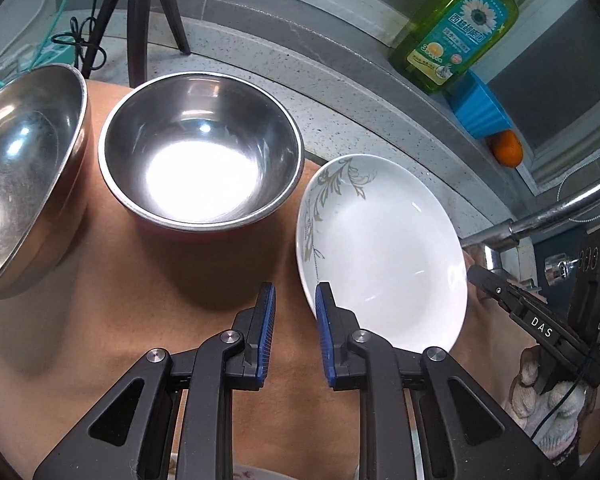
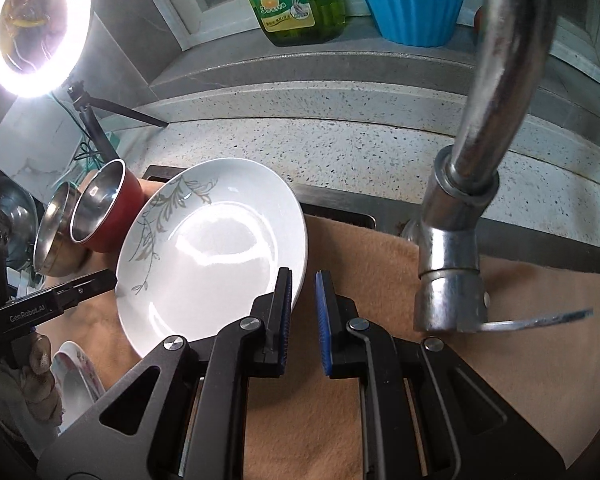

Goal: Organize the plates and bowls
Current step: 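Move the left tool to the white leaf-pattern plate rim and grasp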

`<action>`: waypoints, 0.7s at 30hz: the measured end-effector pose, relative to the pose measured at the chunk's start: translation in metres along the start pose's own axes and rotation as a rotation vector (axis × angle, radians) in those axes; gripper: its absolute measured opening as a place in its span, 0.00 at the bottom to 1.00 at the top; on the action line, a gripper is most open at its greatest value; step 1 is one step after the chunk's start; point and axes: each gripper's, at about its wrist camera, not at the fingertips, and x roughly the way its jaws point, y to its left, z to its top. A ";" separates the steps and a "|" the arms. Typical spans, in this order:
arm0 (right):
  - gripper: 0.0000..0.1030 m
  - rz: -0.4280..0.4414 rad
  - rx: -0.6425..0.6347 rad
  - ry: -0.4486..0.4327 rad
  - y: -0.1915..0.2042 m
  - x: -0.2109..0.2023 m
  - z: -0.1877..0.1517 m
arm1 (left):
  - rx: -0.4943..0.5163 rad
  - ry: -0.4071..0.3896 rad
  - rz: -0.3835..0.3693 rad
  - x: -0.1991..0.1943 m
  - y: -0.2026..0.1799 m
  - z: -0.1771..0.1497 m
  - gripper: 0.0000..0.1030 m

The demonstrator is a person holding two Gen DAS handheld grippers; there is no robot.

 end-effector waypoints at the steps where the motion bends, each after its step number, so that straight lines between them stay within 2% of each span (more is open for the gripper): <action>1: 0.11 -0.002 -0.002 0.004 0.000 0.002 0.000 | -0.002 0.003 -0.002 0.002 0.000 0.001 0.18; 13: 0.11 0.027 0.004 0.070 -0.001 0.030 0.011 | 0.013 0.020 0.001 0.019 0.001 0.007 0.18; 16: 0.11 0.050 0.014 0.076 -0.003 0.034 0.012 | 0.028 0.019 0.002 0.021 -0.001 0.009 0.15; 17: 0.08 0.055 0.011 0.077 -0.002 0.035 0.012 | 0.031 0.021 -0.001 0.022 -0.002 0.010 0.15; 21: 0.08 0.057 0.014 0.077 -0.001 0.035 0.011 | 0.055 0.043 -0.013 0.027 -0.009 0.011 0.15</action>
